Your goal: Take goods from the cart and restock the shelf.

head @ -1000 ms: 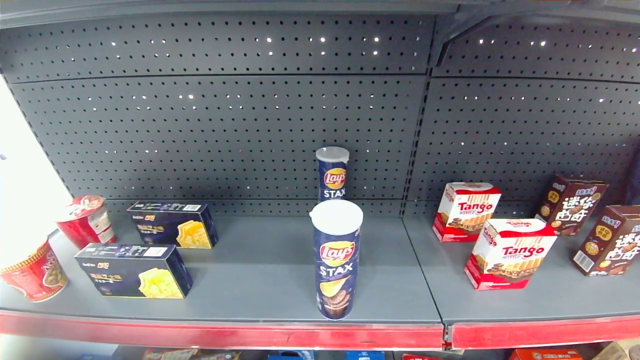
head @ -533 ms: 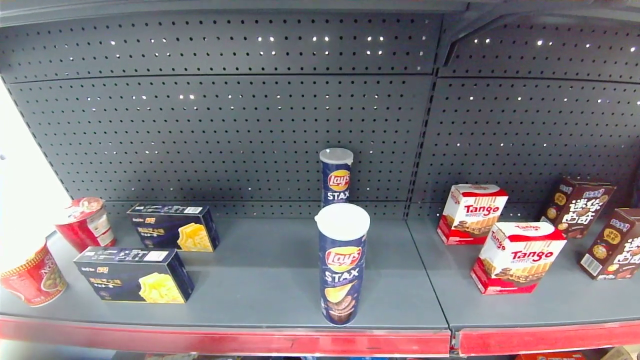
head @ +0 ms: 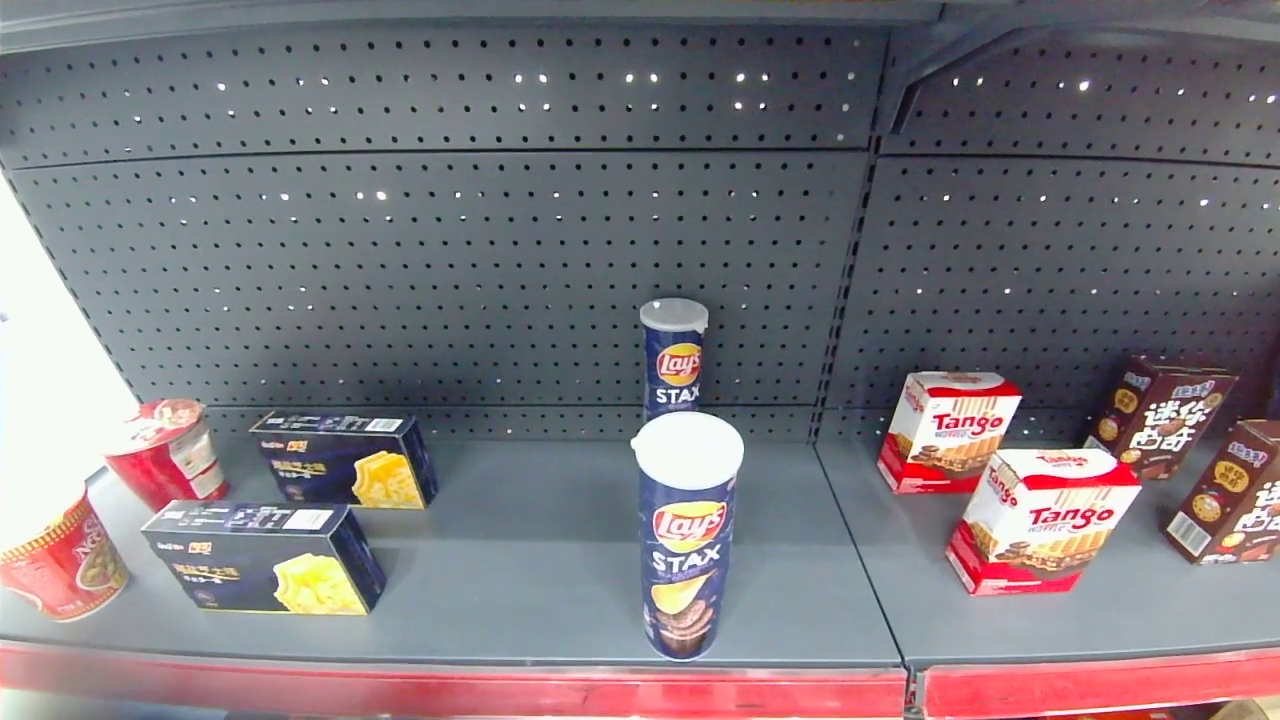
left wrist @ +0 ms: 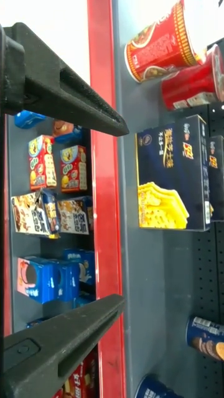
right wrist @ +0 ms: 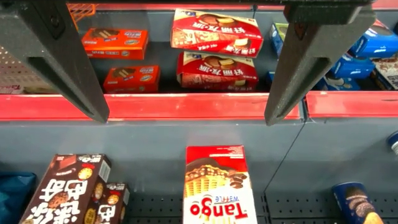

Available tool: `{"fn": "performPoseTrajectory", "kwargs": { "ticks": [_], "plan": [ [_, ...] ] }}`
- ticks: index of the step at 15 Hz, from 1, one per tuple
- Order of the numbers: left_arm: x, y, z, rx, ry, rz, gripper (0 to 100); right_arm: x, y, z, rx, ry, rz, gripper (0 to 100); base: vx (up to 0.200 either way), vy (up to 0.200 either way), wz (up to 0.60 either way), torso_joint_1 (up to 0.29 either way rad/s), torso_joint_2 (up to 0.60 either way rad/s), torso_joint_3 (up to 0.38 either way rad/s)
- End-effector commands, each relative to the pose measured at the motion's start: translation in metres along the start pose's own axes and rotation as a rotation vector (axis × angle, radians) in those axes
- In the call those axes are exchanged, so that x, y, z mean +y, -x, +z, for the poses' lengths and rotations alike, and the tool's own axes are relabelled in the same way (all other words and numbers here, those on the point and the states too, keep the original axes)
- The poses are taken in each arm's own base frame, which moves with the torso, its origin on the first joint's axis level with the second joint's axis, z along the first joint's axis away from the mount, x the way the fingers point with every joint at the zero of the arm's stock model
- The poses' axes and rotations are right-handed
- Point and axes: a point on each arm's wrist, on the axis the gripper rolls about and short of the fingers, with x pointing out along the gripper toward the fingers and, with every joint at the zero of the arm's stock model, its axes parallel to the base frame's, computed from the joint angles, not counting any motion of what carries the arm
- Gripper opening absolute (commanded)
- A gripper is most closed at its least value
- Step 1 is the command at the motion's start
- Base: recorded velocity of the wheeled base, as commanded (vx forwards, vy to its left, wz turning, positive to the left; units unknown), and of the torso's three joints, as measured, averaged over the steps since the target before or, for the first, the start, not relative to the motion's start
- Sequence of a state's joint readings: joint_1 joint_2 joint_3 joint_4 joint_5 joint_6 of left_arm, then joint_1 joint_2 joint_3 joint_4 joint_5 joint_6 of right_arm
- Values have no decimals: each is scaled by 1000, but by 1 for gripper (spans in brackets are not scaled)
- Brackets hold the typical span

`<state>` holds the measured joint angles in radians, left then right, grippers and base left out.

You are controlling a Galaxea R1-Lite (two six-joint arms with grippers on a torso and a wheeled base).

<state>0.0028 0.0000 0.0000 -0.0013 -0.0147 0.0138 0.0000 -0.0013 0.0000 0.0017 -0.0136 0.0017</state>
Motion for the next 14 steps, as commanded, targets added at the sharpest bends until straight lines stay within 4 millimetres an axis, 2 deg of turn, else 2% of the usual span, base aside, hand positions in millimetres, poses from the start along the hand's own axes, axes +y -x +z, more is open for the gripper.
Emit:
{"fn": "performPoseTrajectory", "kwargs": {
  "ticks": [1,2,4,14],
  "plan": [
    [0,0,0,1,0,0,100,0,0,0,1,0,0,100,0,0,0,0,0,0],
    [0,0,0,1,0,0,100,0,0,0,1,0,0,100,0,0,0,0,0,0],
    [0,0,0,1,0,0,100,0,0,0,1,0,0,100,0,200,0,7,2,0],
    [0,0,0,1,0,0,100,0,0,0,1,0,0,100,0,0,0,0,0,0]
  ]
}}
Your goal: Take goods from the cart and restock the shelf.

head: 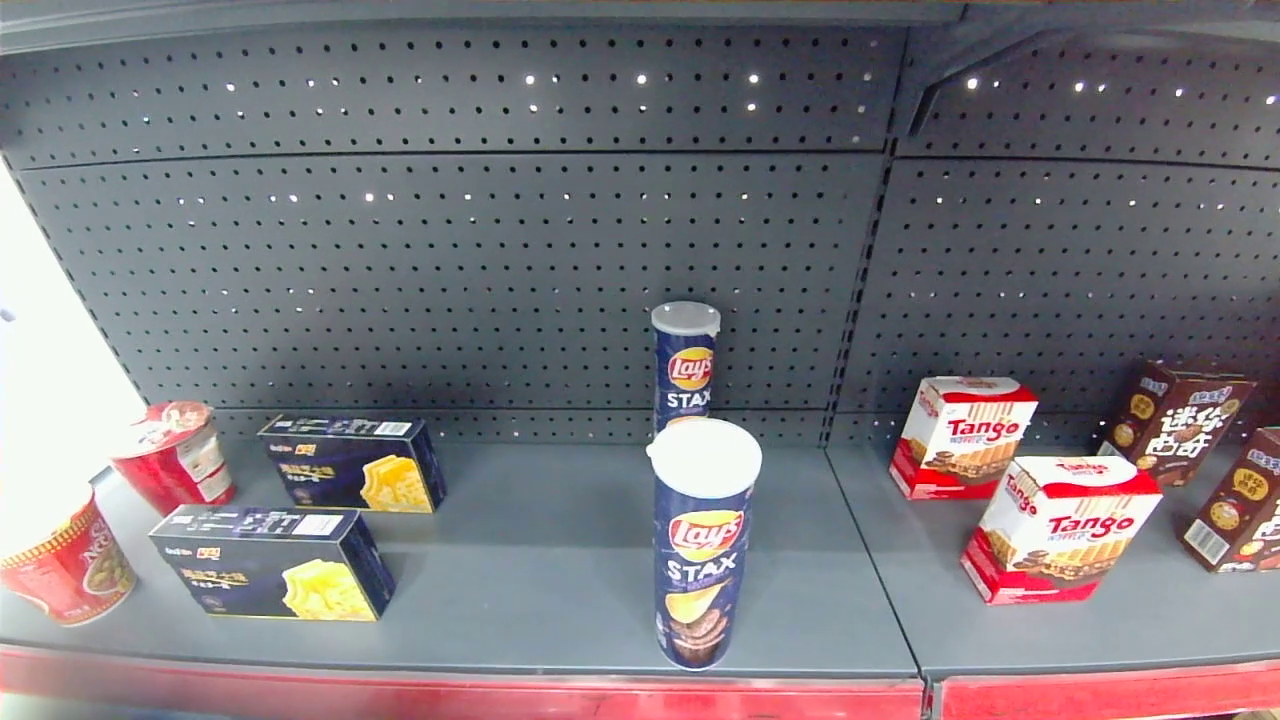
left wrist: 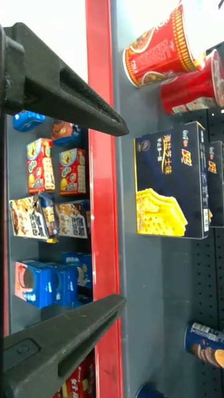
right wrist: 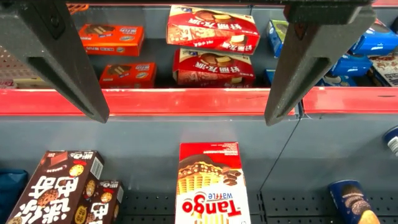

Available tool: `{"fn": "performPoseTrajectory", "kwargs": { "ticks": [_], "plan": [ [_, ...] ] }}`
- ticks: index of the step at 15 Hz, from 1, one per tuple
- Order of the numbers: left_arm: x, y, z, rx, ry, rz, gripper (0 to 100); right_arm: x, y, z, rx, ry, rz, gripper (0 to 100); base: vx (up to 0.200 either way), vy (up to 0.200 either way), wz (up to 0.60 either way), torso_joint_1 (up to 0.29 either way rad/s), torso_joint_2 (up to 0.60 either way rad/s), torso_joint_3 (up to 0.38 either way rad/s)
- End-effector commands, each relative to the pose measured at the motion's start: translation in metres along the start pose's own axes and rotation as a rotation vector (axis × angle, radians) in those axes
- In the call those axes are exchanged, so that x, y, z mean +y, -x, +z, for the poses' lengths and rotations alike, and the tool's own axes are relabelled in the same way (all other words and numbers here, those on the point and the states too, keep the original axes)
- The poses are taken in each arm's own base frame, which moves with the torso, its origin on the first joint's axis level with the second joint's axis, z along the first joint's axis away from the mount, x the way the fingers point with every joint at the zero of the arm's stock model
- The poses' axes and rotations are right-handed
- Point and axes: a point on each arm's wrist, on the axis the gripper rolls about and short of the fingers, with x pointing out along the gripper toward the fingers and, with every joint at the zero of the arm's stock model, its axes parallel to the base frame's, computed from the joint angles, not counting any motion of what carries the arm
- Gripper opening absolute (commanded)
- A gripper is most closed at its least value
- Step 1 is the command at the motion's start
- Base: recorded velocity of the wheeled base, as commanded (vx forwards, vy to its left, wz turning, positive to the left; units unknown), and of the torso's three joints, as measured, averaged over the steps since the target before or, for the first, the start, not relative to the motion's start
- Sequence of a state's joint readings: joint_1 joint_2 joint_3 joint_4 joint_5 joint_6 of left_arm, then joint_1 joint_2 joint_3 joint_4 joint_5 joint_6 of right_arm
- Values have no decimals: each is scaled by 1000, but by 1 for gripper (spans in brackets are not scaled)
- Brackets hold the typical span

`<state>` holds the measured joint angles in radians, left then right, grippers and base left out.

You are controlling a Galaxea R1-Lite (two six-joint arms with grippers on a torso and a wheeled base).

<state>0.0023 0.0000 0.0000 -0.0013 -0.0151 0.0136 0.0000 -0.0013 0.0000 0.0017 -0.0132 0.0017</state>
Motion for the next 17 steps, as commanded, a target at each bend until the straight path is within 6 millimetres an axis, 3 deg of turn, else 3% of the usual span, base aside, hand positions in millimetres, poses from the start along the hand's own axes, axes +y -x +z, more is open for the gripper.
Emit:
{"fn": "performPoseTrajectory", "kwargs": {
  "ticks": [1,17],
  "plan": [
    [0,0,0,1,0,0,100,0,0,0,1,0,-1,100,0,0,0,0,0,0],
    [0,0,0,1,0,0,100,0,0,0,1,0,-2,100,0,0,0,0,0,0]
  ]
}}
